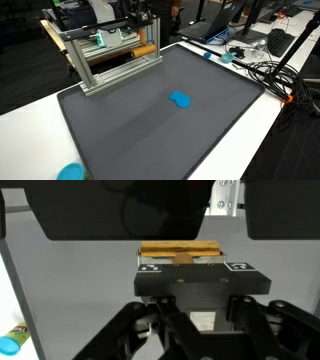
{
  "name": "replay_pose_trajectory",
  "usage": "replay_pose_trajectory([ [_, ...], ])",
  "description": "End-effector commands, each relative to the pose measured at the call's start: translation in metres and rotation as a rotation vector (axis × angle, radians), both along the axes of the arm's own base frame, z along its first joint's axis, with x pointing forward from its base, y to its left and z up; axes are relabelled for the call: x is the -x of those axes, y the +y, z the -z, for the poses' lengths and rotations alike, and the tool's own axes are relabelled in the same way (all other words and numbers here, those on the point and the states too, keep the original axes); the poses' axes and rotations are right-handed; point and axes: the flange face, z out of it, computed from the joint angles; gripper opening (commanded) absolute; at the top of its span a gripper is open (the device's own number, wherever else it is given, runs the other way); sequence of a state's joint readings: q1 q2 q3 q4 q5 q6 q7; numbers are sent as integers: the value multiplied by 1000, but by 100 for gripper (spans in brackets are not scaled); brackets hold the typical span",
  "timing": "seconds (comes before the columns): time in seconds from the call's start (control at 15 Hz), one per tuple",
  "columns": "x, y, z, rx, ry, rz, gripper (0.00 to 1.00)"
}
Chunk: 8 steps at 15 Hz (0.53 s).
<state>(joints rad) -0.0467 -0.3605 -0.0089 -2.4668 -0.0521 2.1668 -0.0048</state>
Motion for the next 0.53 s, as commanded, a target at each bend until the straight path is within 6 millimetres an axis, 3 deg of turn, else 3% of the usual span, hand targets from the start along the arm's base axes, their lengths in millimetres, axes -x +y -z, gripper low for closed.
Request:
replay_pose_trajectory([
  [0.0, 20, 14, -10, -2, -33, 26, 22],
  [0.47, 50, 29, -25, 21, -91, 94, 22],
])
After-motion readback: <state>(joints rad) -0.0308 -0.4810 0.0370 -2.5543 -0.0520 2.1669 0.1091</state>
